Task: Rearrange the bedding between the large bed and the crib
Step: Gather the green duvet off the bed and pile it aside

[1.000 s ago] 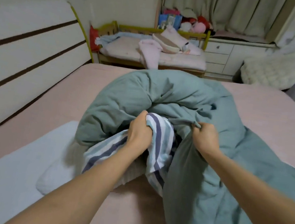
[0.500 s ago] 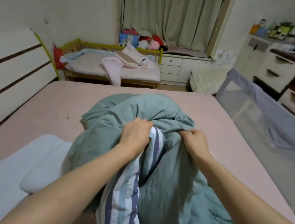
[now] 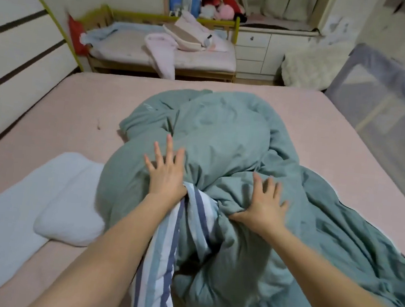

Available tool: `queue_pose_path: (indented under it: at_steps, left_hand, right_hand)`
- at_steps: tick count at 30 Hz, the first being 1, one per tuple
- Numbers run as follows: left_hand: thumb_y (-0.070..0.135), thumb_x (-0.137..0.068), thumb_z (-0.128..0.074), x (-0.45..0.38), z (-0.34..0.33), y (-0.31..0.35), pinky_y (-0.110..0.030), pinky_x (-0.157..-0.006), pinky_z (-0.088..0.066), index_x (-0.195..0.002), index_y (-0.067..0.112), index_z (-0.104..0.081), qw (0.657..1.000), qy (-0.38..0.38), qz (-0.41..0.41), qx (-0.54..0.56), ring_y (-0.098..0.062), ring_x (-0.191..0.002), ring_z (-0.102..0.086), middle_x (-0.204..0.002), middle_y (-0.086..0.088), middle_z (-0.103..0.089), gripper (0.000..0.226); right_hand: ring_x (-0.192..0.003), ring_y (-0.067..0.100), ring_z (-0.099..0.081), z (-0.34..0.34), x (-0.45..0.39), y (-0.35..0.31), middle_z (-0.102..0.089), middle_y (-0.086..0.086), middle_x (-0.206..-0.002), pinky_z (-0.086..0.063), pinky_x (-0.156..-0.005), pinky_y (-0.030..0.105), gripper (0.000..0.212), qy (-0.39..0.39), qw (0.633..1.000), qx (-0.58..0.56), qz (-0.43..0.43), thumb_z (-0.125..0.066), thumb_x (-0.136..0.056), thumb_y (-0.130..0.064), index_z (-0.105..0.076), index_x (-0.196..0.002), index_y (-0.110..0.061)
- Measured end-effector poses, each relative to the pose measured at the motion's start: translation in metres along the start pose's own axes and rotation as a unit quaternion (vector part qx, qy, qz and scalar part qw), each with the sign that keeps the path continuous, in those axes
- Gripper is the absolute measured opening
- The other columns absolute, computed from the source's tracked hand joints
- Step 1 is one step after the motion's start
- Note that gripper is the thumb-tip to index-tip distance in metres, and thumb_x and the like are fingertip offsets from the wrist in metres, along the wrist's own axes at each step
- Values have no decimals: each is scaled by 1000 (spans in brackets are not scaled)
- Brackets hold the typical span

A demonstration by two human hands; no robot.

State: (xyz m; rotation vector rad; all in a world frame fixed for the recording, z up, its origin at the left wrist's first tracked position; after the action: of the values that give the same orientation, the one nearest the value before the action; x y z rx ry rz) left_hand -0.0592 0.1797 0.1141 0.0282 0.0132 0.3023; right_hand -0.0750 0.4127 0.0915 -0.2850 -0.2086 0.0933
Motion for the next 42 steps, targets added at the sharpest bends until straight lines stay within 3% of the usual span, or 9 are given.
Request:
queue_pose_path:
  at_steps: [2,4,8,10,17,27,33,37,42]
  left_hand:
    - [25,-74,-66,-9,-32,-5,-67,-110,-5,-148,22,21,997,-69,23,32,-41,-142,-15,-155,-17,-18,114]
    - [21,-76,-61,-8,-58,7,-59,-111,-18,-148,18,21,990,-130,-2,48,-35,-123,-48,-128,-19,-54,110]
    - [9,-81,-51,14,-62,60,-39,-83,-44,-118,3,-51,985,-111,-90,92,-39,-107,-57,-116,-24,-60,38]
    - [5,-78,-49,25,-50,80,-38,-77,-44,-98,4,-56,981,-102,-114,122,-40,-104,-57,-110,-24,-61,21]
    - [3,-71,-49,66,48,165,-32,-62,-37,-65,10,-43,966,-96,-218,97,-40,-88,-60,-91,-22,-63,11]
    - [8,-76,-52,174,142,323,-31,-63,-35,-73,9,-45,946,-64,-317,2,-39,-91,-60,-95,-23,-62,8]
    - [11,-75,-56,251,172,497,-31,-60,-33,-64,9,-41,934,-63,-351,7,-36,-83,-59,-82,-18,-58,19]
    - [11,-73,-58,286,152,601,-30,-57,-34,-57,9,-38,919,-112,-378,27,-33,-69,-50,-65,-12,-49,26]
    - [20,-82,-56,300,32,649,-35,-78,-47,-104,9,-63,908,-172,-376,-70,-33,-105,-61,-113,-15,-64,26]
  right_hand:
    - [-145,37,1,-36,-1,28,20,16,-155,-17,-112,55,132,-62,990,-83,-100,-82,-64,-47,17,-149,-28]
    - [-138,40,-26,-64,4,58,-3,24,-155,-29,-109,46,126,-84,962,-182,-184,-80,-72,-30,20,-149,-22]
    - [-100,37,-59,-62,10,94,-61,26,-112,-50,-84,42,36,-37,963,-192,-185,-58,-80,-5,-55,-114,6]
    - [-88,35,-60,-47,13,99,-63,23,-92,-46,-71,39,10,-20,964,-209,-164,-53,-81,0,-61,-84,6]
    - [-59,15,-24,32,66,149,-30,3,-55,-17,-50,31,35,56,918,-354,-169,-45,-81,4,-34,-53,-13]
    - [-72,11,-37,124,137,248,-44,2,-68,-25,-58,30,18,84,893,-427,-113,-54,-82,-8,-59,-65,-4]
    - [-68,11,-47,199,199,410,-55,2,-69,-32,-58,27,16,96,877,-454,-126,-56,-79,-4,-68,-77,6]
    - [-63,12,-50,203,231,532,-58,3,-68,-34,-57,25,14,108,852,-474,-197,-58,-74,-4,-70,-75,2]
    - [-70,17,-53,90,243,607,-61,8,-72,-36,-60,27,25,-2,885,-378,-272,-66,-72,-22,-71,-82,0]
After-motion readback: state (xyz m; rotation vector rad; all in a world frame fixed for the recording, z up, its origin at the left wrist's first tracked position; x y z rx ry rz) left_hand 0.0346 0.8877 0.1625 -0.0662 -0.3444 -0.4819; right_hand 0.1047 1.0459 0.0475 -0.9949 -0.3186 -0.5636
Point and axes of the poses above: each hand's wrist, its own x-axis away from the middle knuckle, its own z-axis out of the back of the hand, y = z × x, the point moved 9 cm from there along -x, towards the middle knuckle
